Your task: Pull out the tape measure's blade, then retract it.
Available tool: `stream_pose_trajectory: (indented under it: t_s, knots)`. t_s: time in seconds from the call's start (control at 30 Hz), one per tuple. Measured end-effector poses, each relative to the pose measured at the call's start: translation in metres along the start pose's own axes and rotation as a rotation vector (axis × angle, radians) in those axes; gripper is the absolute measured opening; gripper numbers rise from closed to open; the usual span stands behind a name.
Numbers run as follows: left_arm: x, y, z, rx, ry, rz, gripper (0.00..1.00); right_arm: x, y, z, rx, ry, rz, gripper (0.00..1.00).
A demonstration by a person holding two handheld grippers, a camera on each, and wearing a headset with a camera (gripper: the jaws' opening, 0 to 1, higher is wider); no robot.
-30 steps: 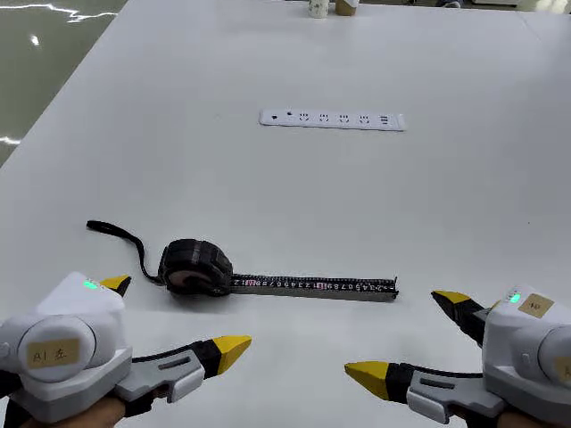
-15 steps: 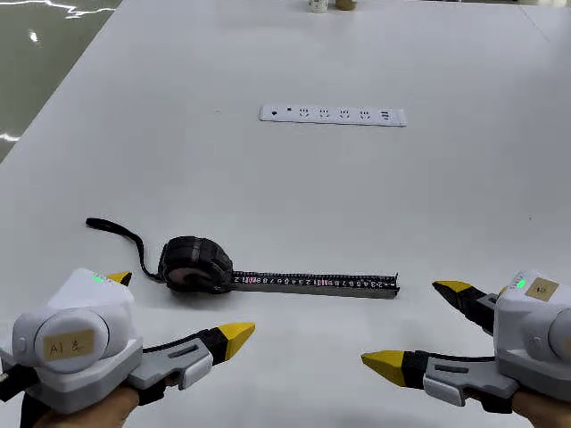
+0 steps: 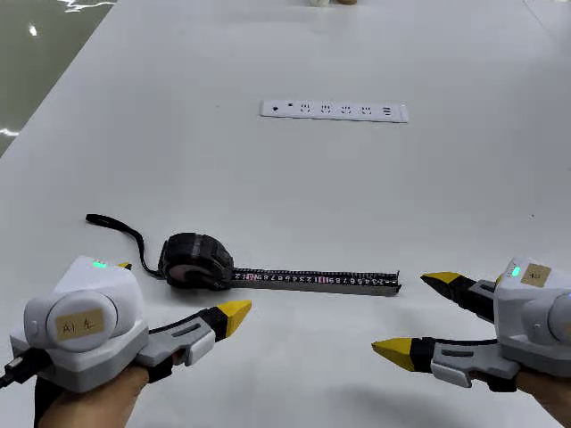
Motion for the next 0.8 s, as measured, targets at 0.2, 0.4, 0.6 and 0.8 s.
stream_pose_trajectory:
  t_s: [0.2,0.4,0.6,0.8]
  knots:
    - [-0.002,-0.007,0.001,-0.002,0.011,0.004,0.92,-0.006,-0.005,-0.003,0.01,0.028,0.025,0.65]
    - [-0.002,-0.013,0.002,0.001,0.01,0.006,0.88,-0.01,-0.008,-0.007,0.024,0.07,0.052,0.6]
    - [0.001,-0.018,0.002,-0.002,0.017,0.027,0.85,-0.016,-0.012,-0.011,0.041,0.117,0.072,0.54]
    - [0.004,-0.025,0.005,0.0,0.031,0.045,0.83,-0.024,-0.017,-0.015,0.065,0.159,0.093,0.51]
Point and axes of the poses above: the centre of the closed fingertips' face, and the gripper's own axes: y roughly backward along the fingers, x roughly to its left, z roughly out of its top, the point moved 1 cm from there along y, roughly backward along the fingers, and after that the axes turned 14 degrees about y, right-handed, at the moved point
